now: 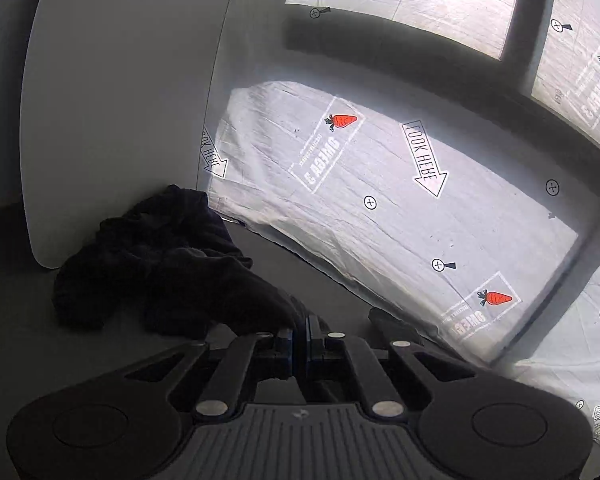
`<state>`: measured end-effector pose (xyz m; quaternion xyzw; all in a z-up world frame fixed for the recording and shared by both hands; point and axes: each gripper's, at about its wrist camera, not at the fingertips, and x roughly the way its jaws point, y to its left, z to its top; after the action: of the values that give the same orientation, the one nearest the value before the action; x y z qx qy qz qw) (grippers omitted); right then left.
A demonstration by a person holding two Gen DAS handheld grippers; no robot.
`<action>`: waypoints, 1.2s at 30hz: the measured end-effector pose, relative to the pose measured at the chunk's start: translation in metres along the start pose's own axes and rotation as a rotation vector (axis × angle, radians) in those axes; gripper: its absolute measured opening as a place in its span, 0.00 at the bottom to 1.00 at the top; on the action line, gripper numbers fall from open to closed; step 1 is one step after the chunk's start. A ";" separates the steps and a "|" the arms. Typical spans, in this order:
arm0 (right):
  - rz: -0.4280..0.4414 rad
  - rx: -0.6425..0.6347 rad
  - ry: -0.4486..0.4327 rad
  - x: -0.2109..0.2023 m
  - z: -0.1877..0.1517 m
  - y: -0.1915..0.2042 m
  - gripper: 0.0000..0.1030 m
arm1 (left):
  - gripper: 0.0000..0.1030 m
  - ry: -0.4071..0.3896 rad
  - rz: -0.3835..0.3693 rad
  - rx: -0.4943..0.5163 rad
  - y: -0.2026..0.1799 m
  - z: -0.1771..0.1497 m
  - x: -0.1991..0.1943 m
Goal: Fold clothes
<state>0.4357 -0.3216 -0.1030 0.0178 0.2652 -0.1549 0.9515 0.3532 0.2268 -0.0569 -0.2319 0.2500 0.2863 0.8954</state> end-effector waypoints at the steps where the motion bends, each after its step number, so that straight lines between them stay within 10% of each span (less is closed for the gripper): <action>1: -0.007 -0.010 0.021 0.001 -0.006 0.001 0.04 | 0.06 0.045 0.029 -0.017 0.012 -0.008 0.006; 7: -0.033 -0.036 0.138 0.000 -0.038 0.001 0.12 | 0.12 0.308 0.150 -0.081 0.059 -0.079 0.050; 11: -0.017 -0.042 0.191 -0.008 -0.053 0.001 0.35 | 0.12 0.311 0.179 0.029 0.045 -0.093 0.056; 36: 0.321 -0.777 0.137 -0.042 -0.105 0.160 0.70 | 0.27 0.431 0.213 0.090 0.036 -0.129 0.093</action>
<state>0.3978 -0.1452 -0.1789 -0.2910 0.3603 0.1081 0.8797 0.3557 0.2180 -0.2193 -0.2198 0.4709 0.3114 0.7956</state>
